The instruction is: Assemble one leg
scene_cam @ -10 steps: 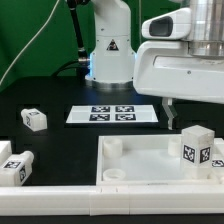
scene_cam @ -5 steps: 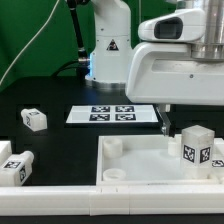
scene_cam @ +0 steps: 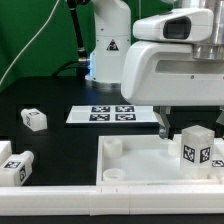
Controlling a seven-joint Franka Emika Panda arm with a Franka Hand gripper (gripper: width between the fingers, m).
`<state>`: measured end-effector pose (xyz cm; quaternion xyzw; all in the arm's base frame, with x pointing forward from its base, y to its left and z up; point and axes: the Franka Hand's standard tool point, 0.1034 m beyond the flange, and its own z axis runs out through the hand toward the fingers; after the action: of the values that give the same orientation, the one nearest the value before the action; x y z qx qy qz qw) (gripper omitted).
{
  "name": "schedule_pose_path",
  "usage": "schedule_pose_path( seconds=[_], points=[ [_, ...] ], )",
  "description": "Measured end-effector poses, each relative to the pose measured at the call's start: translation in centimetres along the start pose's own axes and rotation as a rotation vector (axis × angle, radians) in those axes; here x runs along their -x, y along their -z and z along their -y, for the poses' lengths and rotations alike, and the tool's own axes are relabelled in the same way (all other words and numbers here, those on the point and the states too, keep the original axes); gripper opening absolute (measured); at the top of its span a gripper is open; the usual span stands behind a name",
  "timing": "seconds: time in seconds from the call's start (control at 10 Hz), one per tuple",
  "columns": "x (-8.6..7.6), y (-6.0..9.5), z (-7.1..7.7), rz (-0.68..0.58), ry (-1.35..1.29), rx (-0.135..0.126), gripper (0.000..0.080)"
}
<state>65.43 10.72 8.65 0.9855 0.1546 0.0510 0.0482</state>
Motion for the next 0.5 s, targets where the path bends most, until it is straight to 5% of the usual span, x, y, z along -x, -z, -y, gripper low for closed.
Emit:
schedule_pose_path(
  seconds=[0.2, 0.5],
  points=[
    [0.00, 0.00, 0.00, 0.000, -0.018, 0.000, 0.0282],
    [-0.03, 0.02, 0.05, -0.001, -0.091, -0.001, 0.0285]
  ],
)
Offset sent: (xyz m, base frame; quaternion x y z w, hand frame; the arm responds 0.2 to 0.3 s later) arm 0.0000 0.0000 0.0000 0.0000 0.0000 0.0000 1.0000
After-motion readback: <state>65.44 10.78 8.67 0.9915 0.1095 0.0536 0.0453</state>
